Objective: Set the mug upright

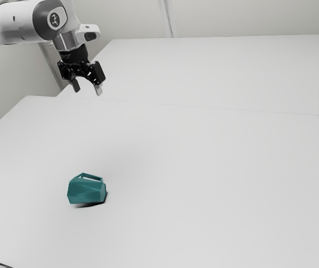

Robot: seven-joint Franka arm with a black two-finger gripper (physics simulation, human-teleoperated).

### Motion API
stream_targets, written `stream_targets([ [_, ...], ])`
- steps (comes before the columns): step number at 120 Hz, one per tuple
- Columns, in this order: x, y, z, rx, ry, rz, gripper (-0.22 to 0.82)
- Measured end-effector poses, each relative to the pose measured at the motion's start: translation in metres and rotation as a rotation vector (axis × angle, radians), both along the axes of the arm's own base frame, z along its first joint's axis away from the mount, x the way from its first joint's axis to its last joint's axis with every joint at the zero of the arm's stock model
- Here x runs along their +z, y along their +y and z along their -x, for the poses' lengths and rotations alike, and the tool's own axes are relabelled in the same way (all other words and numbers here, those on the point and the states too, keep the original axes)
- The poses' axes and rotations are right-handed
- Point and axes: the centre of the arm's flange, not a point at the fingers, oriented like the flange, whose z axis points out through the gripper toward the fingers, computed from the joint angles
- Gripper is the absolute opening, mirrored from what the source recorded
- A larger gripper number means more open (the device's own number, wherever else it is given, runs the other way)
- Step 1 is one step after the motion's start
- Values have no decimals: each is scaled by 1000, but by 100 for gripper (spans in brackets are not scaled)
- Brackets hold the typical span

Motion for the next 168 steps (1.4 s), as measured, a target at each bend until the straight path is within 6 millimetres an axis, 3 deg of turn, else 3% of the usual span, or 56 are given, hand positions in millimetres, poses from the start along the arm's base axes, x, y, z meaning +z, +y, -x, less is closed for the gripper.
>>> stream_targets([
  [48, -4, -3, 6, -8, 16, 9, 60],
  [65, -11, 2, 37, 13, 45, 91, 60],
  [81, -20, 20, 79, 55, 65, 201, 60],
  [87, -25, 37, 102, 82, 61, 242, 60],
  [94, -35, 58, 125, 118, 55, 277, 60],
  [104, -45, 73, 139, 132, 43, 314, 60],
  [122, -87, 116, 173, 203, 21, 471, 60],
  [156, -161, 144, 214, 150, -15, 615, 60],
  [168, -180, 150, 216, 119, -28, 627, 60],
])
